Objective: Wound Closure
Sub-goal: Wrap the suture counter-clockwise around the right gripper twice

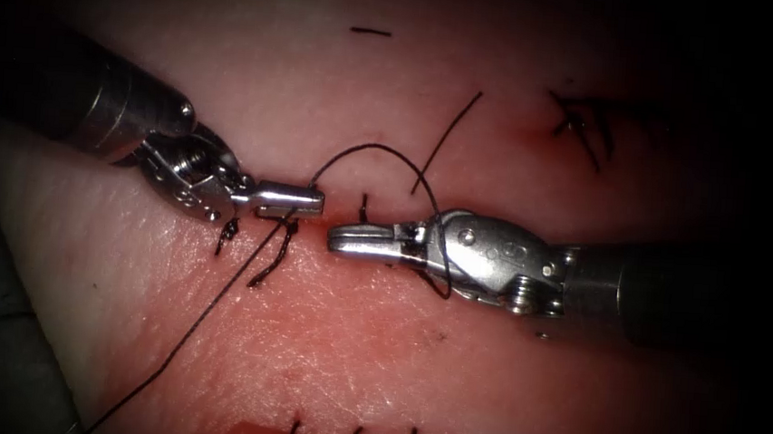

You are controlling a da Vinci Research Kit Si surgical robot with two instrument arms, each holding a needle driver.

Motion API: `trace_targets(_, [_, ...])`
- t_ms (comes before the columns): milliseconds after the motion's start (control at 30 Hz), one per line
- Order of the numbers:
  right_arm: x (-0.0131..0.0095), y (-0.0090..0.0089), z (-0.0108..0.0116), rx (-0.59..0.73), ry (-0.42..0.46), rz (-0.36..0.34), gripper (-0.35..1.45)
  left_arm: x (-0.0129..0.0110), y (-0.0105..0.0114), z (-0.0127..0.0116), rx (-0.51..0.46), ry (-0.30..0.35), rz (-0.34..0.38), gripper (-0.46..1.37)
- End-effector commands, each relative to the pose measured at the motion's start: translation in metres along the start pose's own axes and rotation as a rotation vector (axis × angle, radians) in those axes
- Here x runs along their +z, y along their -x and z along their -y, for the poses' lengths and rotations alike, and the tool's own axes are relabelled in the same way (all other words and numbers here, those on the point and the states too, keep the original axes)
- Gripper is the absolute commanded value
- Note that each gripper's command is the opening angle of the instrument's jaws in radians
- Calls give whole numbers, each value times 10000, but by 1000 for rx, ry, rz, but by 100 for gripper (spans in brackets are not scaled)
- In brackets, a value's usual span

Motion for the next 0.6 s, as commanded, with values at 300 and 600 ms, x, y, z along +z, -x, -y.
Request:
trace_targets(300, [6,-6,-10,13,53,-57,-35,16,-9,-8,1,5,18,-35])
trace_targets(600, [6,-28,-31,20,186,-76,29,20,-21,-21,12,15,26,-35])
